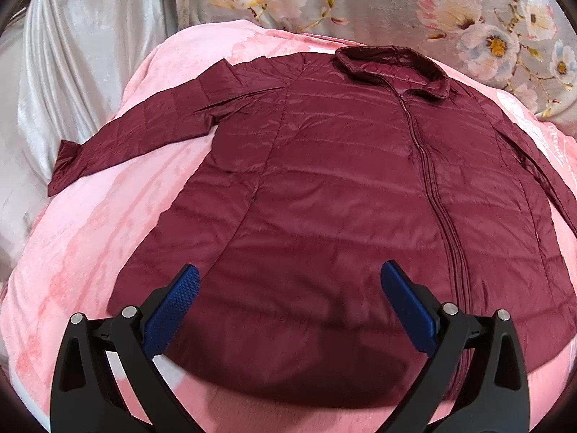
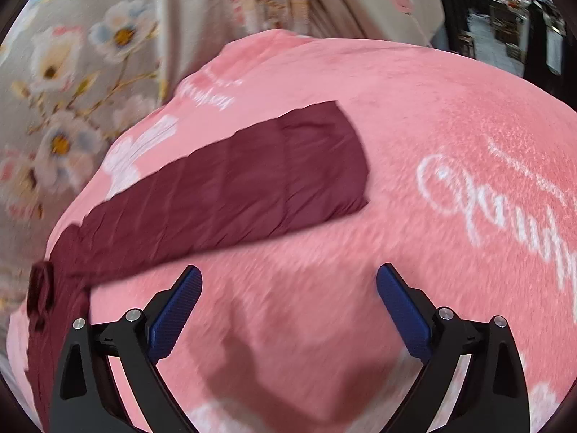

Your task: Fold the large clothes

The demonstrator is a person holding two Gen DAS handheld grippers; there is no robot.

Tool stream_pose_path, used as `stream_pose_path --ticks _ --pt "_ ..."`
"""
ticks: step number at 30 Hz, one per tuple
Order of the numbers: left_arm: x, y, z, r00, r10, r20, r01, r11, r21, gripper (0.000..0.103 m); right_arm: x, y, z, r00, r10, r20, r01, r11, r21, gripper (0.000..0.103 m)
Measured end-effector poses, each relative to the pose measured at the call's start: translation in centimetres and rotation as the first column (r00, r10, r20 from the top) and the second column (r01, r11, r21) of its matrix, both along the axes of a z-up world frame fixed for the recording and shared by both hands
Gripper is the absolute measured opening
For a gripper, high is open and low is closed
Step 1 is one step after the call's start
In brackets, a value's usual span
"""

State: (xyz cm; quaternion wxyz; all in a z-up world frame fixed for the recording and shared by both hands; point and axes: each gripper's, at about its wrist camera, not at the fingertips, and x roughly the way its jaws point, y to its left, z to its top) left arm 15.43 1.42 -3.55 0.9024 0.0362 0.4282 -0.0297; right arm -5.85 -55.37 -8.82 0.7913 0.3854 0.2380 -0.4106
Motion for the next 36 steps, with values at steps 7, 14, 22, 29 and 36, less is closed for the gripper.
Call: stream_pose_path --ticks 7,14,22,29,36 --pt "2.6 -1.3 -1.3 1.000 0.001 -0.030 -0.001 1.000 0.010 0.098 2.9 -4.0 0.5 0.999 -0.026 -0.020 0.026 0.999 -0.024 0.034" --pt "4.0 -1.2 -1.7 0.999 0.018 -0.031 -0.017 0.999 0.034 0.098 8.1 -3.1 5.6 0.999 0.051 0.020 -0.047 0.987 -0.156 0.007" --pt "5.6 0.1 -1.4 0.998 0.052 -0.027 -0.051 0.998 0.030 0.098 20.1 12.1 17.1 0.797 0.598 0.086 -0.513 0.744 -0.428 0.007" --pt "6.9 2.1 -1.9 0.995 0.082 -0.057 -0.082 0.997 -0.008 0.098 29.9 27.4 16.1 0.439 0.898 -0.018 -0.817 0.391 -0.424 0.010" --pt "8.2 3.8 -2.0 0.993 0.090 -0.083 -0.095 0.993 -0.065 0.098 32.0 36.3 13.1 0.216 0.976 -0.018 -0.910 0.194 -0.368 0.043"
